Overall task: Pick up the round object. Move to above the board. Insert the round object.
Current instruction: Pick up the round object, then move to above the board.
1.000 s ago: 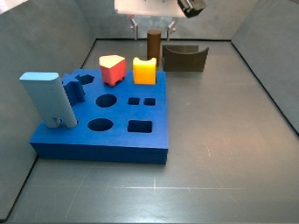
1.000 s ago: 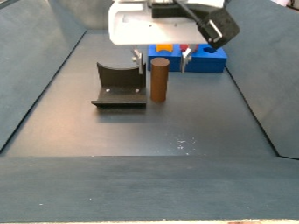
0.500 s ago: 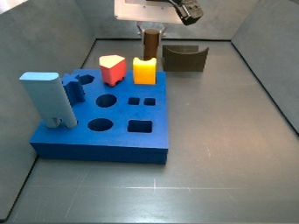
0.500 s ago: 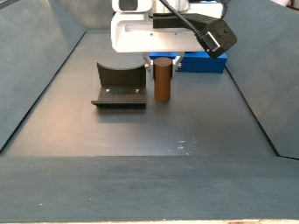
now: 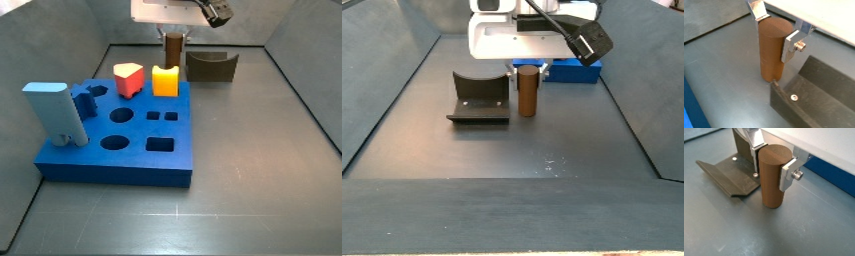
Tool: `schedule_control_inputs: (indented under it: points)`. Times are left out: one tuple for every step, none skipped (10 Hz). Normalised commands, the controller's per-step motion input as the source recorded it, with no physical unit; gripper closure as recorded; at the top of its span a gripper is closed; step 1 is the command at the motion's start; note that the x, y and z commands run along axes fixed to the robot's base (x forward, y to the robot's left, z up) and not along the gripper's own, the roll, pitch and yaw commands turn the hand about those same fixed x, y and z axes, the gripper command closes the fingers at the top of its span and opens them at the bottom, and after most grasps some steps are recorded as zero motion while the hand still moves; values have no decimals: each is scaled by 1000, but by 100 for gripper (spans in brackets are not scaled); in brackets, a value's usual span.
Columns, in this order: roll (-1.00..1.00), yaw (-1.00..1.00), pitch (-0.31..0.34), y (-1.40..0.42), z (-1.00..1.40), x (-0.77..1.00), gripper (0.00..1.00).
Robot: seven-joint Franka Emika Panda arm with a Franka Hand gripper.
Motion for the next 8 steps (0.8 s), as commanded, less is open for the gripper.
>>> schedule_control_inputs:
  points:
    - [0, 0, 0, 0, 0, 0, 100]
    - [0, 0, 0, 0, 0, 0, 100]
    - [0, 0, 0, 0, 0, 0, 100]
    - [0, 0, 0, 0, 0, 0, 100]
    - [0, 0, 0, 0, 0, 0, 100]
    - [-233, -144, 361, -266, 1000, -324, 100]
    - [-230, -157, 341, -265, 1000, -311, 100]
    - [-184, -116, 219, -230, 1000, -273, 100]
